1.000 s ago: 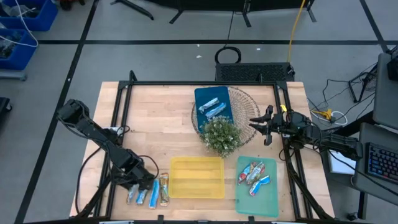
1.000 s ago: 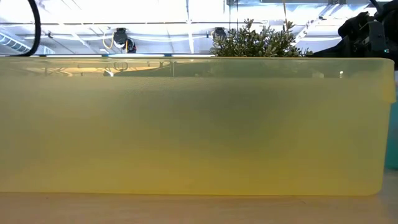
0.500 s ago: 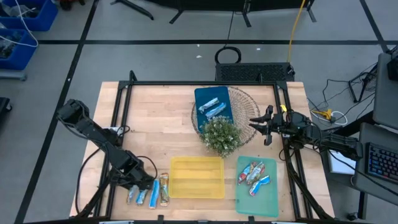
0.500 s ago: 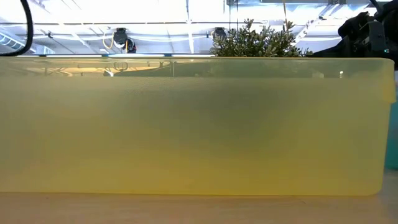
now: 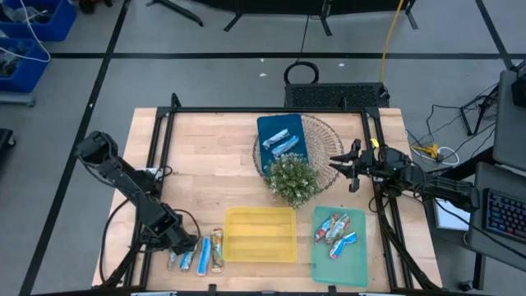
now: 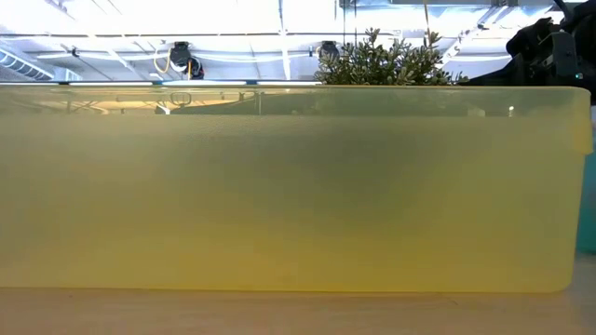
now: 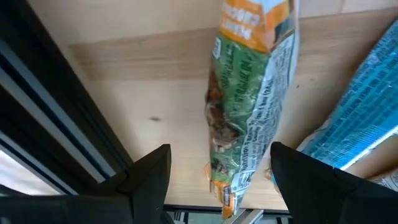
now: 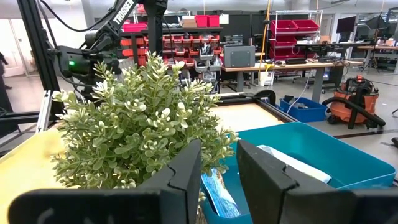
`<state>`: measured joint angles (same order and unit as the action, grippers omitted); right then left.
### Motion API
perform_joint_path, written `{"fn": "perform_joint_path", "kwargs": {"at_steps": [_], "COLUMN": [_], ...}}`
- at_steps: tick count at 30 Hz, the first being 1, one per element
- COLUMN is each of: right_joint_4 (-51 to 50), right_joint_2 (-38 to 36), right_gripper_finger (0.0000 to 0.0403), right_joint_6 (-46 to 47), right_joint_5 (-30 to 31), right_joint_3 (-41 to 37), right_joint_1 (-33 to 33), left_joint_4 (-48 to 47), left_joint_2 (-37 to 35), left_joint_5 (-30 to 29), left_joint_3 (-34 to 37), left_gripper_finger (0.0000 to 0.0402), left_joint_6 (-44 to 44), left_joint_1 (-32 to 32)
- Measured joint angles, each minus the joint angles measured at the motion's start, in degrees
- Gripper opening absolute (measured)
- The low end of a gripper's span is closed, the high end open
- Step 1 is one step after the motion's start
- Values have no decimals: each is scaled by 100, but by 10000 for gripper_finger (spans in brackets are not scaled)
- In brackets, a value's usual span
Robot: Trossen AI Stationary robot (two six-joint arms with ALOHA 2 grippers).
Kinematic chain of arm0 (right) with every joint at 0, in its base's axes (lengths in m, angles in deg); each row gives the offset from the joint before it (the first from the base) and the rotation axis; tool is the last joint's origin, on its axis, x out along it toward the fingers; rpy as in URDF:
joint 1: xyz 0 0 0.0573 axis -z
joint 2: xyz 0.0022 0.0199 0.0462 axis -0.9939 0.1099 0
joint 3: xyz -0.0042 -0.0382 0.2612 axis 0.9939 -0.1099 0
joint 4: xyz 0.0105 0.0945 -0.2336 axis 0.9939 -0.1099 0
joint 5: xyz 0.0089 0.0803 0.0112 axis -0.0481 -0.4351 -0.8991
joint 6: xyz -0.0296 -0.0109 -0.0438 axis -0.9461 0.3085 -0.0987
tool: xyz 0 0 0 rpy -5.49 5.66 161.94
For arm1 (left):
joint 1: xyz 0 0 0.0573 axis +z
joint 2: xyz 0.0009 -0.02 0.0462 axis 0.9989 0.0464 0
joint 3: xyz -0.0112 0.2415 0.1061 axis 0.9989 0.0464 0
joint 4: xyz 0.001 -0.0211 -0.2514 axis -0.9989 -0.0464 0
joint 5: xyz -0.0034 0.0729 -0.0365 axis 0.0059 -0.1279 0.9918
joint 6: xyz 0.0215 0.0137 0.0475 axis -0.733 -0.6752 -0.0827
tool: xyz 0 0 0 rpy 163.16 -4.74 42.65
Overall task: Pick and place Granola Bars by type
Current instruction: Put the yellow granola bar into the yellow bin
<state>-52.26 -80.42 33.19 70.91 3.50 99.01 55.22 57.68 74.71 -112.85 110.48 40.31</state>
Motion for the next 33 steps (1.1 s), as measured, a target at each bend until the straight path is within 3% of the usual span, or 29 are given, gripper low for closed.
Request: {"fn": "perform_joint_path", "kwargs": {"at_steps": [10, 14, 24, 33], "right_joint_4": [0, 0, 0, 0], "right_joint_2": [-1, -1, -1, -1], "right_gripper_finger": [93, 93, 93, 93], "right_joint_6": [0, 0, 0, 0], "right_joint_5": [2, 1, 2, 0], "right_joint_3": [0, -1, -1, -2], "right_joint_1": [-1, -1, 0, 1], "left_joint_4": [260, 260, 282, 264], "left_joint_2": [0, 0, 2, 2], "left_joint_5": [-286, -297, -600, -847], "left_joint_3": [0, 0, 1, 2], "left_gripper_finger": [261, 208, 14, 5], "left_joint_6": [-18, -14, -207, -387], "left_joint_1": [2, 0, 0, 0]}}
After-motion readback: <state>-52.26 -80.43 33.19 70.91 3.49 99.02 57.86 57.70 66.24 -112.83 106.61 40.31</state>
